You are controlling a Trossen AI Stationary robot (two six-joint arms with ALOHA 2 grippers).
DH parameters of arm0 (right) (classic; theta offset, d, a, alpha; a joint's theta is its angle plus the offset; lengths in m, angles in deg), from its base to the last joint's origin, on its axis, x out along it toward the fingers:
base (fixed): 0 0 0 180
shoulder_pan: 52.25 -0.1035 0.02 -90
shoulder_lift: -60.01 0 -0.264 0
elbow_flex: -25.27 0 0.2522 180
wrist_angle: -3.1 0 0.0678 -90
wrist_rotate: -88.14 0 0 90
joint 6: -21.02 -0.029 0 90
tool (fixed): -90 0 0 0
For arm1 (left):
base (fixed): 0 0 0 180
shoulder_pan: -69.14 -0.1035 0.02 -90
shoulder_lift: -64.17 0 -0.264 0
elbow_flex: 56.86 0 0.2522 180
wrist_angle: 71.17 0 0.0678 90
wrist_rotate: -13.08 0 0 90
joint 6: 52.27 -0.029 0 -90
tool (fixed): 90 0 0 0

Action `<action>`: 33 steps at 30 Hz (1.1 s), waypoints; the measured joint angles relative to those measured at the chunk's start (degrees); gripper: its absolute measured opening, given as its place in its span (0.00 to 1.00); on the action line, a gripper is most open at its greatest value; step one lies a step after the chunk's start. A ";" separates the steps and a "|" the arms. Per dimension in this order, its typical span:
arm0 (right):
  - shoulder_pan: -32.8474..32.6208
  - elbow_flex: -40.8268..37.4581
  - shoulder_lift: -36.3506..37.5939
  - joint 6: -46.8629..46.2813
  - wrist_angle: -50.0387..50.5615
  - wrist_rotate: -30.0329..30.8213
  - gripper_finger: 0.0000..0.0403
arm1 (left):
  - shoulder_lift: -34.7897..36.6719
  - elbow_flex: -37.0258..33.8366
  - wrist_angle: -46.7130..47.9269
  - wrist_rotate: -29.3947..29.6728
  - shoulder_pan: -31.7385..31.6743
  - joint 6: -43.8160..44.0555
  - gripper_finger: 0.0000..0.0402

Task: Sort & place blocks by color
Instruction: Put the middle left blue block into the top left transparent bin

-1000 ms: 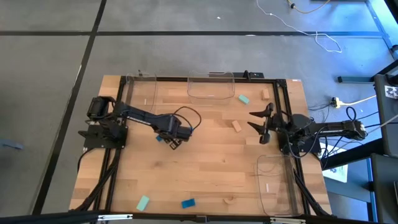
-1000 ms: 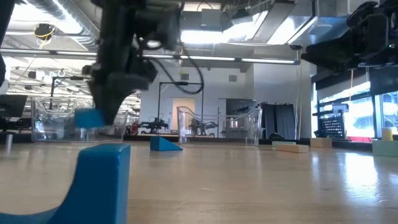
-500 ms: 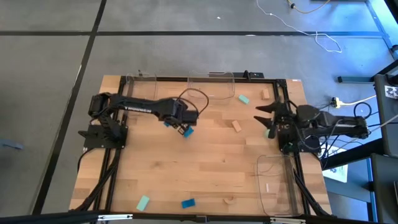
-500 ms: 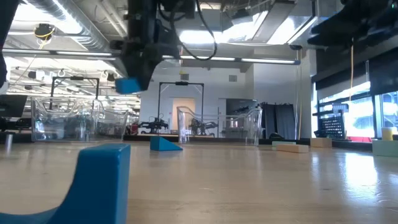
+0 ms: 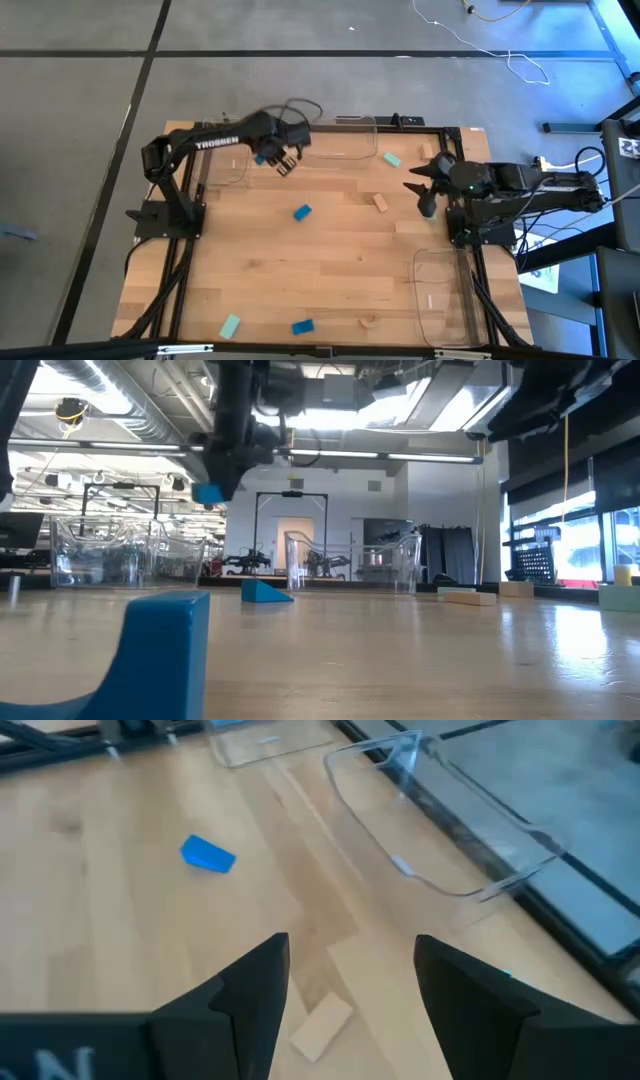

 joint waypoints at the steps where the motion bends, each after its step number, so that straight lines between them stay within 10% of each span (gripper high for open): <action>1: 0.01 0.73 -0.95 -0.06 -0.05 0.57 0.54 | 0.02 0.00 0.67 0.53 -1.82 -0.89 0.32; 17: 0.01 4.17 -9.42 -0.23 0.17 1.85 0.54 | 0.37 -5.83 0.28 -1.11 -25.38 -7.47 0.32; 33: 0.01 4.17 -10.15 -0.22 -0.11 1.79 0.54 | 0.31 -18.17 -18.28 -11.12 -29.51 -8.65 0.34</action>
